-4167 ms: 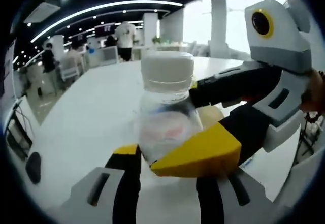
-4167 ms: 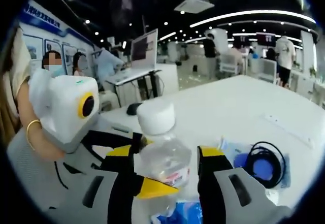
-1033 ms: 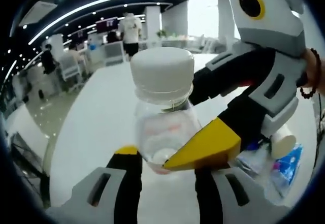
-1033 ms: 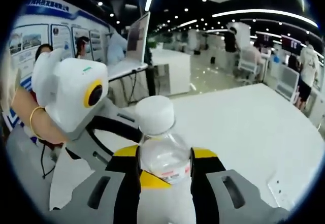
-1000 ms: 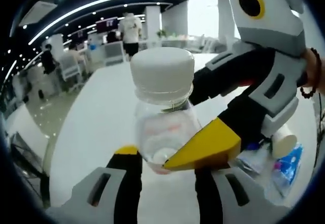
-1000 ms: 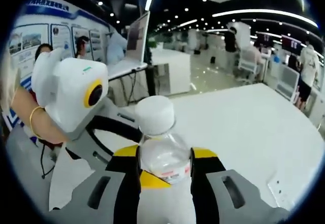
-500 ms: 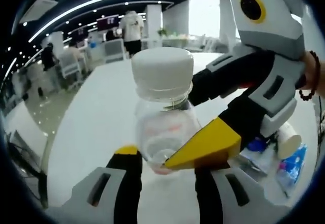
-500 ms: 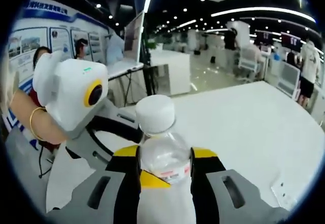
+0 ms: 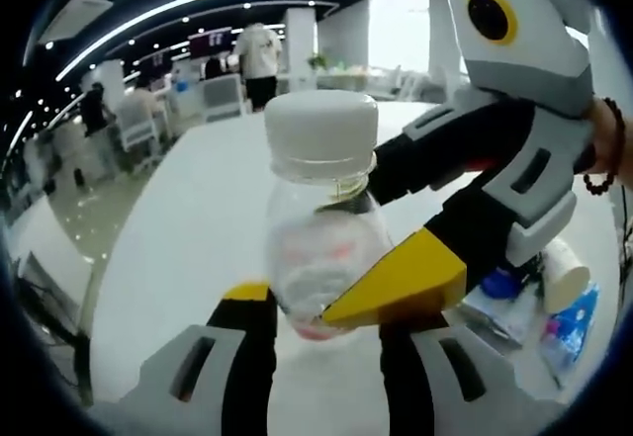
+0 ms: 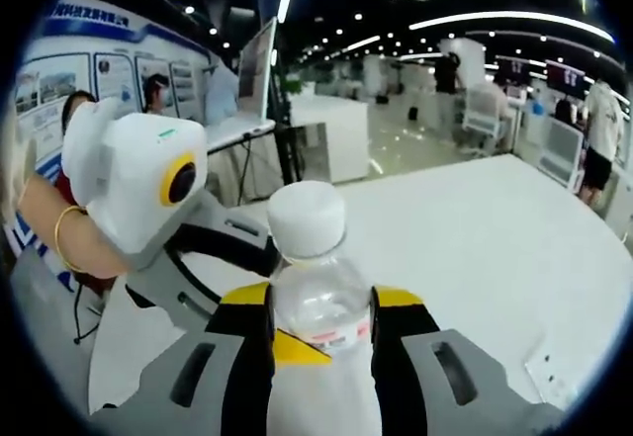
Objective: Arrange the tabletop items into an orderly group along one side of the table until the central work area is clear of visible clutter.
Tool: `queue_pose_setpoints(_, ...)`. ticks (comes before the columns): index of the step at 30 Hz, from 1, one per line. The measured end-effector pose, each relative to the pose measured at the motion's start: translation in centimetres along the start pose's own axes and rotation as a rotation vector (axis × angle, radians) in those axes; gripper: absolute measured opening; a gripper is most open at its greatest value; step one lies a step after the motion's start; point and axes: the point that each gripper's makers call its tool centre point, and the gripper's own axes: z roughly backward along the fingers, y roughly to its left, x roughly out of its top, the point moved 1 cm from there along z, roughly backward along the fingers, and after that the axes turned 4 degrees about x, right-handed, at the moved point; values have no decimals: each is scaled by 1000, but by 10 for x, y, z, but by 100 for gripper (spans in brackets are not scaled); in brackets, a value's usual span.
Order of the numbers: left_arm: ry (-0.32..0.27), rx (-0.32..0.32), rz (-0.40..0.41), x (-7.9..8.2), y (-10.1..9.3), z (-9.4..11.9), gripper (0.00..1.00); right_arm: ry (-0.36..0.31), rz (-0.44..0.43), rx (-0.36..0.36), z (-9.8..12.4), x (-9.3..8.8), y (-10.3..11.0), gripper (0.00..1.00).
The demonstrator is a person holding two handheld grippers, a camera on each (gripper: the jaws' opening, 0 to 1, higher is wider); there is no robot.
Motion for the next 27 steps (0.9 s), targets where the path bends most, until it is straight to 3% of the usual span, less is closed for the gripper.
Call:
queue_pose_setpoints(9,16,11,14,-1,1,-3,38,2,-33,-14,-2,0,-10,40)
queue_pose_setpoints(11,43,15,-25,-2,1,-2,38,1,-19,-53,0,0,-16,48)
queue_pose_setpoints(13,127,12,-61,-14,0,-1,40,5,-26,-48,0,-4,-15,56)
queue_pose_setpoints(14,139,22,-31,-18,-1,-3,43,5,-38,-43,1,-5,-15,59)
queue_pose_setpoints(17,68,37,7,-12,2,-1,55,-7,-35,-47,3,-4,-12,64)
queue_pose_setpoints(27,37,70,42,-6,10,14,74,-86,-73,-39,13,12,1,81)
